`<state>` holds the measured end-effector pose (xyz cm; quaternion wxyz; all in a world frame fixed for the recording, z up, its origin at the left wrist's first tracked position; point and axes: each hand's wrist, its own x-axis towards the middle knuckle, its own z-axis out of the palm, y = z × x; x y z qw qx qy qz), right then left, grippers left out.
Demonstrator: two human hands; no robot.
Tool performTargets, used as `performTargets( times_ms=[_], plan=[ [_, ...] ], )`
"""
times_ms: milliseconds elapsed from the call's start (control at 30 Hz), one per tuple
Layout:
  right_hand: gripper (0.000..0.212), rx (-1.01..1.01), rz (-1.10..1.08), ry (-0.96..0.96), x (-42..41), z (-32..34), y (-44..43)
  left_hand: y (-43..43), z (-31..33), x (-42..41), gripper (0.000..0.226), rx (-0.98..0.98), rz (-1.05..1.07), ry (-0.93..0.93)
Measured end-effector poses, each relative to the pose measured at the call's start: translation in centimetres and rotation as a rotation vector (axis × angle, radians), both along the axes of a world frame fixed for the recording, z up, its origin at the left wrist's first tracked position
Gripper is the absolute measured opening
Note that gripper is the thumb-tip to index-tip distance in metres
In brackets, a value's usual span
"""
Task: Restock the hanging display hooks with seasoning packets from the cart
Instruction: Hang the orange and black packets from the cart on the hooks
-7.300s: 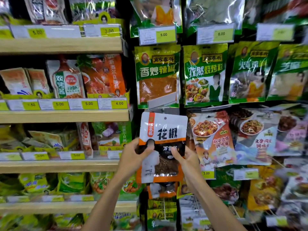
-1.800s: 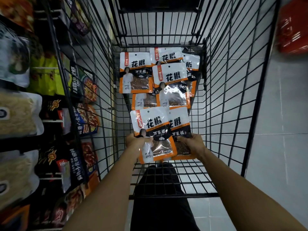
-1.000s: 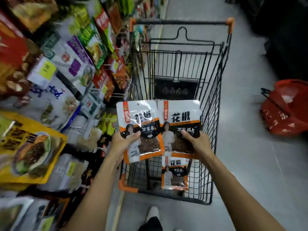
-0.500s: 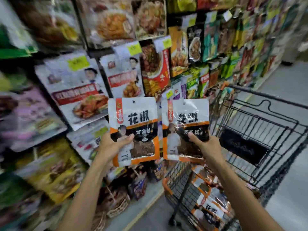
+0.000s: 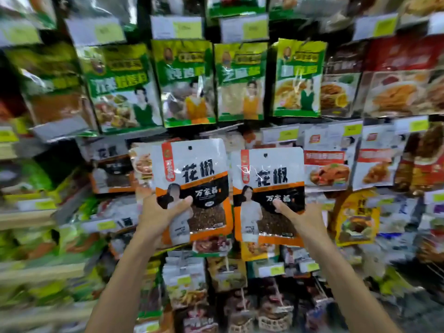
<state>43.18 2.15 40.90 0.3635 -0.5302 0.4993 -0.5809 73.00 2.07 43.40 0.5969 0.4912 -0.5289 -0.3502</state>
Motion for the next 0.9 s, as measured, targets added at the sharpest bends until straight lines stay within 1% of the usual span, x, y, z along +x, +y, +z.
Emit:
performTargets(
  times_ms=[67,133,167,233,267,333,367,400,467,567,633,700,733,833,900],
  plan=[
    [0.029,0.008,0.073,-0.009,5.7,0.1,0.1,1.7,0.3,5.5,0.029,-0.063,0.061,-0.049],
    [0.043,0.019,0.12,-0.021,11.2,0.1,0.3,3.4,0.6,10.6,0.04,-0.076,0.097,-0.098],
    [0.046,0.028,0.139,-0.03,13.7,0.0,0.6,4.1,0.7,13.0,0.043,-0.06,0.105,-0.103],
    [0.037,0.039,0.189,-0.049,18.1,0.0,0.8,5.4,0.9,17.4,0.049,-0.06,0.15,-0.104],
    [0.039,0.047,0.217,-0.043,20.2,0.0,0.9,6.0,0.9,19.4,0.053,-0.053,0.182,-0.093],
    [0.057,0.039,0.248,-0.021,24.0,0.1,0.8,7.1,0.9,22.7,0.056,-0.042,0.24,-0.086],
    [0.062,0.03,0.254,-0.014,25.7,0.2,0.5,7.8,1.0,24.1,0.056,-0.034,0.264,-0.089],
    [0.061,0.029,0.264,-0.015,27.4,0.4,0.2,8.3,0.9,25.5,0.056,-0.033,0.289,-0.094],
    [0.052,0.044,0.299,-0.012,30.5,0.9,-0.2,9.1,0.6,28.0,0.053,-0.038,0.334,-0.117],
    [0.031,0.033,0.355,0.009,34.6,1.7,-1.2,9.6,0.6,31.0,0.038,-0.06,0.398,-0.151],
    [0.023,0.04,0.365,0.0,36.8,2.4,-2.4,9.3,0.8,32.6,0.053,-0.049,0.435,-0.127],
    [0.012,0.077,0.384,-0.008,38.4,2.9,-3.8,8.6,0.9,33.9,0.054,-0.061,0.436,-0.098],
    [0.011,0.09,0.391,-0.007,39.1,3.0,-4.7,8.2,0.9,34.5,0.054,-0.071,0.433,-0.097],
    [0.017,0.118,0.372,0.007,40.5,3.1,-7.1,6.9,1.4,35.2,0.062,-0.119,0.464,-0.126],
    [0.034,0.125,0.387,-0.02,41.1,2.7,-8.8,6.1,1.9,35.1,0.061,-0.122,0.474,-0.109]
  ],
)
